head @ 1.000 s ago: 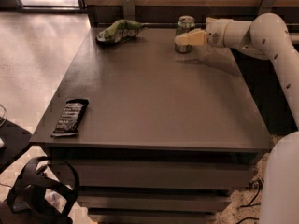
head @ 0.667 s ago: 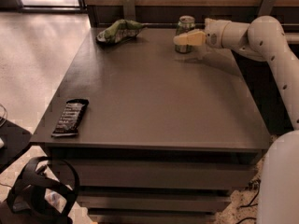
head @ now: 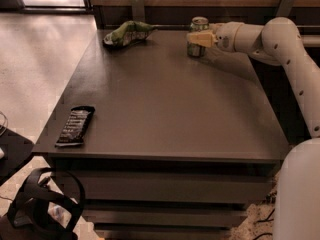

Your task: Move green can near rxbar chocolate

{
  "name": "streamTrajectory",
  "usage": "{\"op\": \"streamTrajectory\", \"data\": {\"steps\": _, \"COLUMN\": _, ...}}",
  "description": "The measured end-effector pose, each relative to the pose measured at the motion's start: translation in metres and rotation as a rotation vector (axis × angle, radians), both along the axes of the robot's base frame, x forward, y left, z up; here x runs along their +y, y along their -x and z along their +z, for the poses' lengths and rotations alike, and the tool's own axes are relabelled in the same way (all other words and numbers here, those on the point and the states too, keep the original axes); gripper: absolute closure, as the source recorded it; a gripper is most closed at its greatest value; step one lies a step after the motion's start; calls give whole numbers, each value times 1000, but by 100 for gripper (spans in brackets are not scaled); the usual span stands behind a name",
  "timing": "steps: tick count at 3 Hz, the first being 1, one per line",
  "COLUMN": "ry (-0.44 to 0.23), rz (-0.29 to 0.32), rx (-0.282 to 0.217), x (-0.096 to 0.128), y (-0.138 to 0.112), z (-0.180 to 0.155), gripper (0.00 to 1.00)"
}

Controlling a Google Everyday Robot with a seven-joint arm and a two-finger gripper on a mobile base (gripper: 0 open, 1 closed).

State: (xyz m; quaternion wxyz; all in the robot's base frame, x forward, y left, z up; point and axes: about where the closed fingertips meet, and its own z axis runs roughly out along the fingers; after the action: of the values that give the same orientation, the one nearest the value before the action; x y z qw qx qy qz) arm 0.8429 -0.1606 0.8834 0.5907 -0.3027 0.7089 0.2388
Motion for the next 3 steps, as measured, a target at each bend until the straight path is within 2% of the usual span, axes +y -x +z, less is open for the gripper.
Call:
{"op": "streamTrajectory", "data": {"steps": 2, "ry": -2, "rz": 9, "rx": 4, "x": 7, "y": -1, "z": -3, "gripper": 87}}
{"op": "streamTrajectory", "data": {"steps": 3, "ry": -2, "rz": 14, "rx": 6, "x": 11, "y": -2, "z": -4, "gripper": 100}}
